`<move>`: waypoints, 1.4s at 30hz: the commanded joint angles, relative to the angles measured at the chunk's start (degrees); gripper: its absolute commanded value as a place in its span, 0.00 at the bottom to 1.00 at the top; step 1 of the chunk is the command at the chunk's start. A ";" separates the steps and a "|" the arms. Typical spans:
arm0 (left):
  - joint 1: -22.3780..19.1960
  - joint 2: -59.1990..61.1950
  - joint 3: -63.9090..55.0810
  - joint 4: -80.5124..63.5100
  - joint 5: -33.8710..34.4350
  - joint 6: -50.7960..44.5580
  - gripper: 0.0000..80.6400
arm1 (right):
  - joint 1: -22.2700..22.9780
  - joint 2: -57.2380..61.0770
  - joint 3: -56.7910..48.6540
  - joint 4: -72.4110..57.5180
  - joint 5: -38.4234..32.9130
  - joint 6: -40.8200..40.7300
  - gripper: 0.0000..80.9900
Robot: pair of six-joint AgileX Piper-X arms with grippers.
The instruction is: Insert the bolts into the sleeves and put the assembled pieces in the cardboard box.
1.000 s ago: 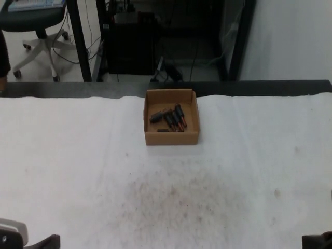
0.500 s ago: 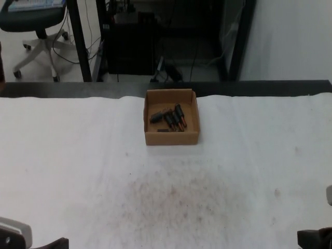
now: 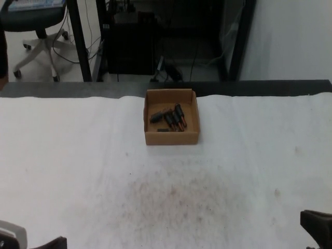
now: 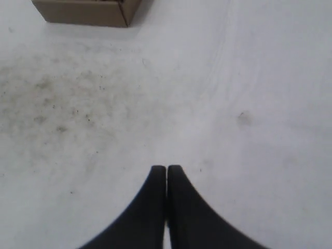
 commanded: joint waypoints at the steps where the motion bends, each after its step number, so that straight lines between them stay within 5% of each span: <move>1: -0.05 -3.46 -0.53 0.13 0.11 -0.53 0.00 | 0.17 -2.75 2.87 -4.94 -0.33 0.26 0.01; 10: -0.05 -6.52 -0.53 0.14 0.11 -0.53 0.00 | 0.17 -12.83 11.39 -10.37 -0.33 0.26 0.01; 16: -0.05 -6.52 -0.53 0.13 0.11 -0.53 0.00 | 0.17 -17.83 11.39 -1.50 -0.33 0.26 0.01; 42: -0.05 -6.52 -0.53 8.71 -0.29 -4.41 0.00 | -3.11 -17.82 11.39 -0.12 -0.33 0.64 0.01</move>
